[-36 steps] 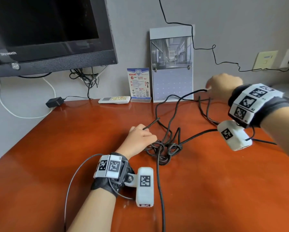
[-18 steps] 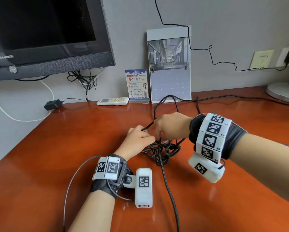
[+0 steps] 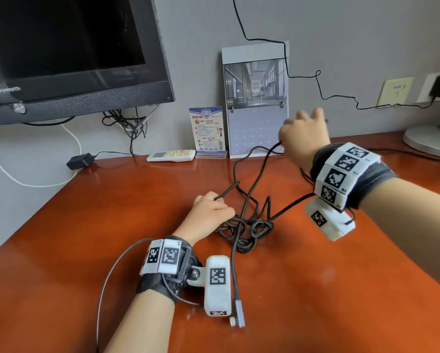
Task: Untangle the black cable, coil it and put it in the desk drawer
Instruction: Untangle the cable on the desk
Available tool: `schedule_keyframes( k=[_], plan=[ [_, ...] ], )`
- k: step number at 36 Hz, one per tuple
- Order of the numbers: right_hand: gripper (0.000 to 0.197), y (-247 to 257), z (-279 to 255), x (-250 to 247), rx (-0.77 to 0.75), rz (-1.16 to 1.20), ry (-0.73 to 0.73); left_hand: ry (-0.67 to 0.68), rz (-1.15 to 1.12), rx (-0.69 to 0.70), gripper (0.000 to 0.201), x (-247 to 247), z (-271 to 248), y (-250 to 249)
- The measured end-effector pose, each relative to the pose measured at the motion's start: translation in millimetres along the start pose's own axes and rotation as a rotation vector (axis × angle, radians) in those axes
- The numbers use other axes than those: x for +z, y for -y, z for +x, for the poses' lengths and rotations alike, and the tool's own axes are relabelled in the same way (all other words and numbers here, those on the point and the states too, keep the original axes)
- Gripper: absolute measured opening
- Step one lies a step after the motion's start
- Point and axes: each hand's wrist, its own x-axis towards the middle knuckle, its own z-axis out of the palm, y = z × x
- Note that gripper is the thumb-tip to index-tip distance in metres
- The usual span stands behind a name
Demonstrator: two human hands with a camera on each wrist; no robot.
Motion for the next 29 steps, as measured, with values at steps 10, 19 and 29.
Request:
schedule_keyframes(
  k=[10, 19, 29],
  plan=[
    [0.040, 28.1, -24.7, 9.6, -0.434, 0.128, 0.218, 0.006, 0.018, 0.012, 0.030, -0.8, -0.2, -0.7],
    [0.025, 70.2, -40.5, 2.7, -0.680, 0.164, 0.225, -0.031, 0.033, 0.031, 0.034, 1.1, 0.1, -0.7],
    [0.028, 45.7, -30.8, 3.0, -0.526, -0.164, 0.116, 0.052, 0.005, 0.016, 0.037, -2.7, -4.6, -4.6]
  ],
)
